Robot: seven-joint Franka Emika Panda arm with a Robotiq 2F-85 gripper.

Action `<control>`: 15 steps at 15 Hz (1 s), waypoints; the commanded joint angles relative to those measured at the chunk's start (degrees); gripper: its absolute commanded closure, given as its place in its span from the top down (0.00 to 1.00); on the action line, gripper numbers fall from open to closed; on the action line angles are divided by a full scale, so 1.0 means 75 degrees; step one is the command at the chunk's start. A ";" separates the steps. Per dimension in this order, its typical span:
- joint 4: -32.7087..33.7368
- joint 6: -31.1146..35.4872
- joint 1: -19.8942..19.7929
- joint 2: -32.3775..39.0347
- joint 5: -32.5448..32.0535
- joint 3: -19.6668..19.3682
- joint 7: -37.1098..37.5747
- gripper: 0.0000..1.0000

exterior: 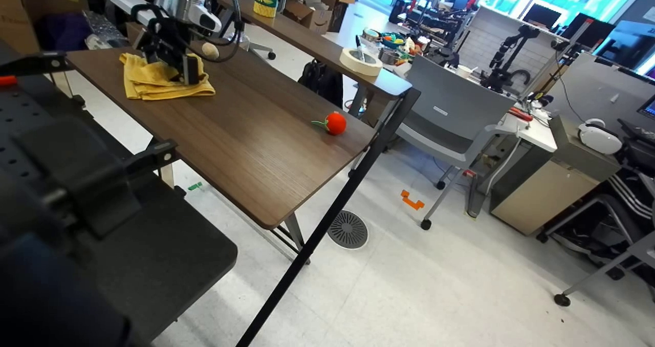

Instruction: Wipe the table with the cloth

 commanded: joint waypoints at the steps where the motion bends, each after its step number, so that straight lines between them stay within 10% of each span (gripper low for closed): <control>1: 0.0246 0.0258 0.0056 0.0679 0.0037 -0.0092 -0.0155 1.00; 15: 0.0302 -0.0189 -0.1001 0.0788 0.0264 -0.1782 0.1242 1.00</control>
